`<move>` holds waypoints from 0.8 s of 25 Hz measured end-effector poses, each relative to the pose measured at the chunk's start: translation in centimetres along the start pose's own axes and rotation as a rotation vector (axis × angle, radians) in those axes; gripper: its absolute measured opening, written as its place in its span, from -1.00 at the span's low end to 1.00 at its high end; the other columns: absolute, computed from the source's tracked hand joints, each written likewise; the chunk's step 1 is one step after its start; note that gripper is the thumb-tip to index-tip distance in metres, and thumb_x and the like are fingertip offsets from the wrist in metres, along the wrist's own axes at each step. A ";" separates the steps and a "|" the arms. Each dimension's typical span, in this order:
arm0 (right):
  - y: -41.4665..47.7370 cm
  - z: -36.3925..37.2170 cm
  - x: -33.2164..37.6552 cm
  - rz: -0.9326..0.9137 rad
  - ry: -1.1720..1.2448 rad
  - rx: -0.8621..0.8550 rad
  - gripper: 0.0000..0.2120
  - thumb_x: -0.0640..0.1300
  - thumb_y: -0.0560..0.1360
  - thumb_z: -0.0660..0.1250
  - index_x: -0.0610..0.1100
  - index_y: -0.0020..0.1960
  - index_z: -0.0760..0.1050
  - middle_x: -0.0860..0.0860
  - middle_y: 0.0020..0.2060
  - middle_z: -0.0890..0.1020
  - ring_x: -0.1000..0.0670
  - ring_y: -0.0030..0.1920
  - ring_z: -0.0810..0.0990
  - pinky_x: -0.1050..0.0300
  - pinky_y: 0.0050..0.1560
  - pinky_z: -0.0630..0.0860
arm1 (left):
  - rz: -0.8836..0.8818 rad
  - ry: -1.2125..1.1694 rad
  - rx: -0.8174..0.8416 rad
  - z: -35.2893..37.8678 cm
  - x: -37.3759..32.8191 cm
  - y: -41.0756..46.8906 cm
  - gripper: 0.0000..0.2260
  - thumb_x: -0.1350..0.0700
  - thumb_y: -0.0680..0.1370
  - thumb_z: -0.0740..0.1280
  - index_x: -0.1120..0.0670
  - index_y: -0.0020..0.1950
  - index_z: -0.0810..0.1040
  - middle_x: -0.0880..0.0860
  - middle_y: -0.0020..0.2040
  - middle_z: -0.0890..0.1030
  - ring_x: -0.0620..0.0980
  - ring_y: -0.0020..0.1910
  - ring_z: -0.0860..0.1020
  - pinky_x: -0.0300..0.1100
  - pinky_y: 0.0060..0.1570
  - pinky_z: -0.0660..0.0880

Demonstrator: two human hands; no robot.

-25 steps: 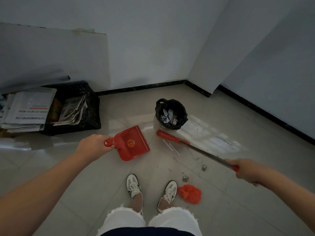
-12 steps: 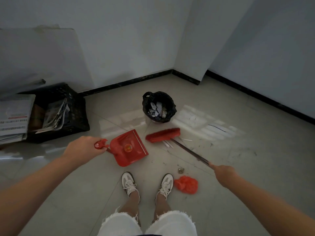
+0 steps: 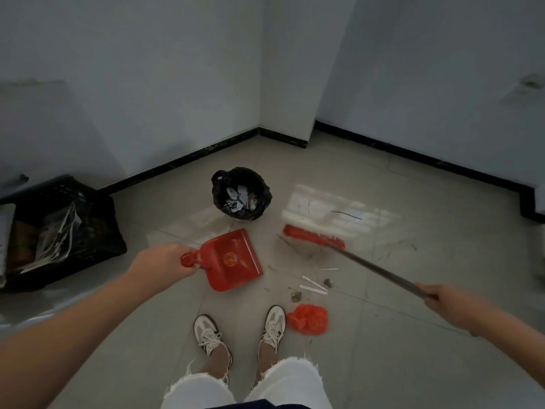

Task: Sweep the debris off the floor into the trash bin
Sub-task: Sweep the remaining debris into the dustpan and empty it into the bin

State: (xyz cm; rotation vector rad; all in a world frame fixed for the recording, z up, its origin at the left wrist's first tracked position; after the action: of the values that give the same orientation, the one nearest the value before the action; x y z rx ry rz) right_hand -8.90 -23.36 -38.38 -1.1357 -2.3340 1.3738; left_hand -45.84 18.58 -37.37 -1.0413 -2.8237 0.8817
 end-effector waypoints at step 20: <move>17.9 4.3 -2.7 0.233 0.867 -0.068 -0.72 -0.22 0.52 0.09 -0.13 0.19 0.42 -0.19 -0.39 0.51 -0.07 -0.56 0.43 0.20 -0.56 0.39 | 0.212 0.053 -0.024 3.3 -17.3 9.6 -0.77 -0.12 0.47 0.41 -0.16 0.10 0.65 -0.06 -0.22 0.68 -0.01 -0.24 0.60 -0.14 -0.27 0.52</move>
State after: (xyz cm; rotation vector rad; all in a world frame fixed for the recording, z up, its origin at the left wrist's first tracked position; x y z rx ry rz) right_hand -0.10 -23.29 -54.80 -1.6348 -1.6537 0.6280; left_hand -27.25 12.57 -41.88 -1.3652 -2.7245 0.8215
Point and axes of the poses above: each hand's wrist, its own y-axis towards the middle knuckle, its own z-axis out of the palm, x = y × z, the point moved 9 cm from there along y, towards the middle knuckle
